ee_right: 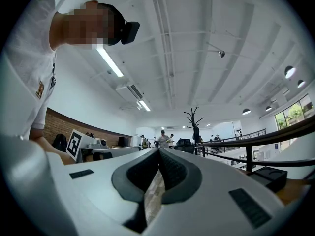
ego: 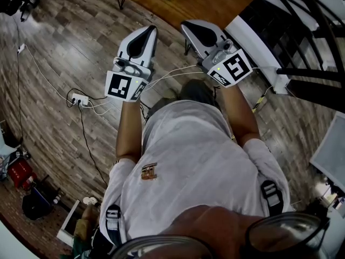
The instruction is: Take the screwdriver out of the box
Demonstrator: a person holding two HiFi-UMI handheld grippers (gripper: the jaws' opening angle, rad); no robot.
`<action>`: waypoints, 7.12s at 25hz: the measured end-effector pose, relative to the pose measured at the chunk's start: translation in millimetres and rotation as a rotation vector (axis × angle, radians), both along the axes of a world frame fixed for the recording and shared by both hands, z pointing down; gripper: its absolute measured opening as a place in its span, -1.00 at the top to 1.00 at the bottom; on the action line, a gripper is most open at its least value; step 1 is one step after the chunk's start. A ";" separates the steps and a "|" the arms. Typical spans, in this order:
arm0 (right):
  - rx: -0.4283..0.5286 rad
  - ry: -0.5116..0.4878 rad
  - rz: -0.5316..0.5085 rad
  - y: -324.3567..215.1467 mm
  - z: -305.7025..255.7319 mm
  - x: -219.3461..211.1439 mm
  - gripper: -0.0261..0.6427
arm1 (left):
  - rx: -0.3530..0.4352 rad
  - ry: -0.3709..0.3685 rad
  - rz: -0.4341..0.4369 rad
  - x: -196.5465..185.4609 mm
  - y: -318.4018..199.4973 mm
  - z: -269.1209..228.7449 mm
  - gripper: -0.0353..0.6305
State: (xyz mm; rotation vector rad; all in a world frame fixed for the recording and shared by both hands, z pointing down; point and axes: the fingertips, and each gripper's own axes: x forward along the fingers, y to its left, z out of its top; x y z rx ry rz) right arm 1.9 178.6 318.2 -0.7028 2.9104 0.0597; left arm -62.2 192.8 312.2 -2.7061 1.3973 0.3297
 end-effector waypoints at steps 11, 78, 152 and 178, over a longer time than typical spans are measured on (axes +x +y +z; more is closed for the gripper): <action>0.004 0.030 0.025 -13.9 2.0 -10.7 0.83 | -0.002 0.017 0.007 -19.7 -14.5 4.1 0.84; 0.046 0.508 0.056 -448.2 83.4 -27.7 0.82 | -0.062 -0.106 0.083 -7.0 -437.2 46.7 0.84; -0.502 1.122 -0.165 -523.2 328.4 -77.3 0.65 | -0.195 -0.131 0.065 -81.4 -471.6 106.6 0.84; -0.167 0.631 0.100 -471.0 133.4 -64.5 0.68 | -0.133 -0.117 0.113 -43.3 -423.6 71.8 0.84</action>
